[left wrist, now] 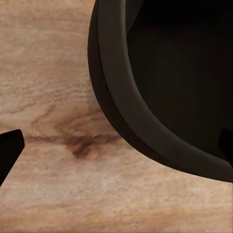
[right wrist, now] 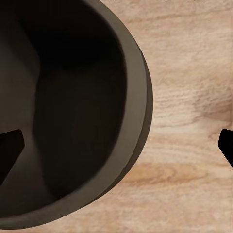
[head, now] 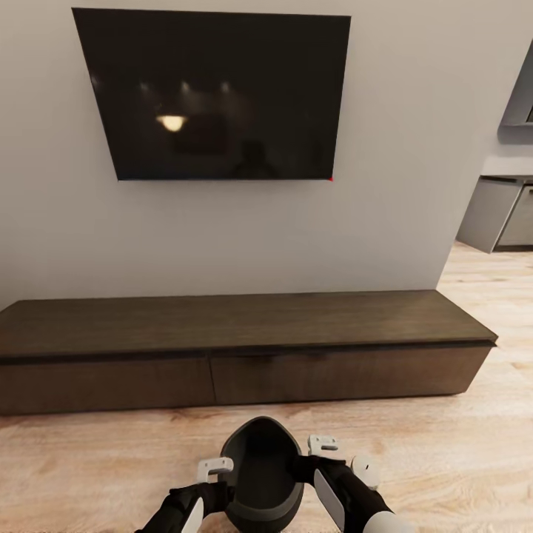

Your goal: Place each of the two pumpkins and all three candles from the living room inside a cabinet in the living room (use any cabinet), then make sure every cabinet is closed, and position the cauldron so it is next to a table in the living room.

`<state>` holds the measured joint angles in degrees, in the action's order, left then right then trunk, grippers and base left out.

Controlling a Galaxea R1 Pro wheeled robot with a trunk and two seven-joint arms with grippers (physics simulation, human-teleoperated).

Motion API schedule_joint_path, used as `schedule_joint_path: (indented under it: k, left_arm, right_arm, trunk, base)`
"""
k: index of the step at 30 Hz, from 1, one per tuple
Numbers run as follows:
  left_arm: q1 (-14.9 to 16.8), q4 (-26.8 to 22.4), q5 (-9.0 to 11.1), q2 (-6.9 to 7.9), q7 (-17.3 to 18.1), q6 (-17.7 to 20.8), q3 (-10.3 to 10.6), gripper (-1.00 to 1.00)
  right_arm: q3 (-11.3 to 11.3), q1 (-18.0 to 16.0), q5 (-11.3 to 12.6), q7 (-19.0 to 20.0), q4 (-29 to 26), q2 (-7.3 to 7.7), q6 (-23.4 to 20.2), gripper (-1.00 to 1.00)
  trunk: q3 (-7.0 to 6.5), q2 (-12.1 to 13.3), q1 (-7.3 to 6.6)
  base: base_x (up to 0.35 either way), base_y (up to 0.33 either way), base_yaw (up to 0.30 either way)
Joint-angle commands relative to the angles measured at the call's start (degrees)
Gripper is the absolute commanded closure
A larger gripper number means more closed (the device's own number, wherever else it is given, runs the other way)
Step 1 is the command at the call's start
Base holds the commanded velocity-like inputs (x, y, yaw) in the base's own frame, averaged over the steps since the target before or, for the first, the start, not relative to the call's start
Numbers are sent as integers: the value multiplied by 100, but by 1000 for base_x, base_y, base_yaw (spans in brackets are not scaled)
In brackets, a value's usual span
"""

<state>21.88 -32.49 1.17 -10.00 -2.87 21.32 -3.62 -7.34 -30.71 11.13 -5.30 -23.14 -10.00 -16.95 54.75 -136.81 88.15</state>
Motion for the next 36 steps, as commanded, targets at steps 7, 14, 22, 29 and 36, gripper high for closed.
schedule_joint_path:
  k: [7, 14, 22, 29, 36]
  left_arm:
    - [0, -3, 8, 0, 30, 132, -39, -100]
    - [0, -3, 9, 0, 24, 150, -42, -100]
    - [0, -19, 13, 0, 23, 153, -42, -100]
    - [0, -20, 18, 0, 23, 199, -45, -100]
    - [0, -75, 17, 0, 20, 207, -43, -100]
  right_arm:
    - [4, 3, 10, 6, -234, 0, 17, -100]
    - [4, 4, 12, 8, -259, 0, 44, -100]
    - [4, 4, 12, 3, -261, 0, 4, -100]
    - [4, 4, 12, 3, -254, 0, -3, -100]
    - [-3, -1, 12, 3, -244, 0, -380, -100]
  trunk:
    - [90, -202, 110]
    - [162, -362, 198]
    - [162, -362, 198]
    - [162, -362, 198]
    - [198, -443, 242]
  base:
    - [0, 0, 0]
    - [0, 0, 0]
    - [17, 0, 0]
    - [179, 0, 0]
    - [19, 0, 0]
